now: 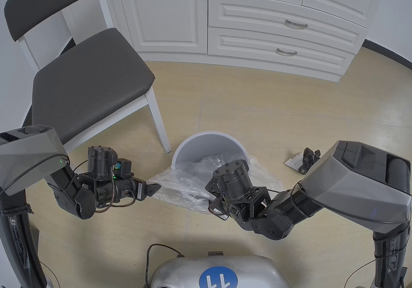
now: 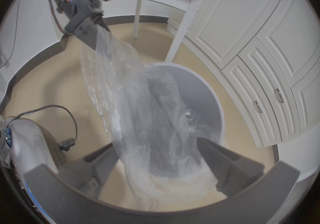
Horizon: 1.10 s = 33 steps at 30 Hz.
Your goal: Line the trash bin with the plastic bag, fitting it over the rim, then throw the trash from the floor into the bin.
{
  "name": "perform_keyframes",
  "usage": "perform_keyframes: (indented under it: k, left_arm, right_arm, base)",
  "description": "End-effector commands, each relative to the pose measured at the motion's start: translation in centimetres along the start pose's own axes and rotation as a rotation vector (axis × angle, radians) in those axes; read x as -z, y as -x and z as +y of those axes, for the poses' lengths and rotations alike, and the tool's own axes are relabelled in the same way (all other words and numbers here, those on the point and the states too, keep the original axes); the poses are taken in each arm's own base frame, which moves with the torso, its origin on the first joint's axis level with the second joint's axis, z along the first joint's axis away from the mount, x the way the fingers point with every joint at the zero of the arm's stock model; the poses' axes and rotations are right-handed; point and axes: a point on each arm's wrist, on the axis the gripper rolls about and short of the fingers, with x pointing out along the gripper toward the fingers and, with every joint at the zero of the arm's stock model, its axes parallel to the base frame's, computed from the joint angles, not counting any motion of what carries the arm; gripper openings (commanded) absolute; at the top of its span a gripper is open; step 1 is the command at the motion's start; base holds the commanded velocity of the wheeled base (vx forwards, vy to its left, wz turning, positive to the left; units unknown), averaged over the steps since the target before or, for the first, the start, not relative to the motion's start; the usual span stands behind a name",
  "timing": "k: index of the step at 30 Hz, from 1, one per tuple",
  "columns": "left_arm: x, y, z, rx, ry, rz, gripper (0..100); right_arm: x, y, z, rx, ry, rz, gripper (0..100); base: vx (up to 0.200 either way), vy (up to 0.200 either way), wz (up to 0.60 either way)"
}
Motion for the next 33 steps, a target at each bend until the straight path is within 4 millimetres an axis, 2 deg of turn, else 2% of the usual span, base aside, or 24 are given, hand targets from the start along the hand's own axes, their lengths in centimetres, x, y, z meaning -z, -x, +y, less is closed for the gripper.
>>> perform_keyframes:
  k: [1, 5, 10, 15, 16, 18, 22, 33]
  left_arm:
    - [0.1, 0.0, 0.0, 0.001, 0.000, 0.003, 100]
    - [0.1, 0.0, 0.0, 0.001, 0.000, 0.003, 100]
    - [0.1, 0.0, -0.1, 0.002, -0.001, 0.003, 100]
    - [0.0, 0.0, -0.1, 0.002, -0.001, 0.001, 100]
    - [0.0, 0.0, -0.1, 0.002, -0.001, 0.001, 100]
    - [0.1, 0.1, -0.1, 0.002, -0.001, 0.004, 100]
    - [0.1, 0.1, 0.0, 0.001, -0.001, 0.004, 100]
    - [0.1, 0.1, 0.0, 0.001, -0.002, 0.003, 100]
  right_arm:
    - [-0.2, 0.0, -0.2, 0.005, -0.005, -0.006, 0]
    - [-0.9, 0.8, -0.8, 0.013, -0.014, -0.027, 0]
    - [-0.8, 1.5, -0.5, 0.000, -0.004, -0.027, 0]
    - [0.9, 2.1, 1.6, -0.071, 0.057, 0.013, 0]
    - [0.9, 2.1, 1.6, -0.073, 0.057, 0.014, 100]
    - [1.0, 2.4, 2.5, -0.110, 0.068, 0.006, 100]
    - [0.9, 2.3, 2.6, -0.110, 0.066, 0.001, 100]
    - [0.2, 1.3, 0.1, -0.051, 0.014, -0.014, 100]
  base:
    - [0.000, 0.000, 0.00]
    - [0.000, 0.000, 0.00]
    - [0.000, 0.000, 0.00]
    - [0.000, 0.000, 0.00]
    - [0.000, 0.000, 0.00]
    - [0.000, 0.000, 0.00]
    - [0.000, 0.000, 0.00]
    - [0.000, 0.000, 0.00]
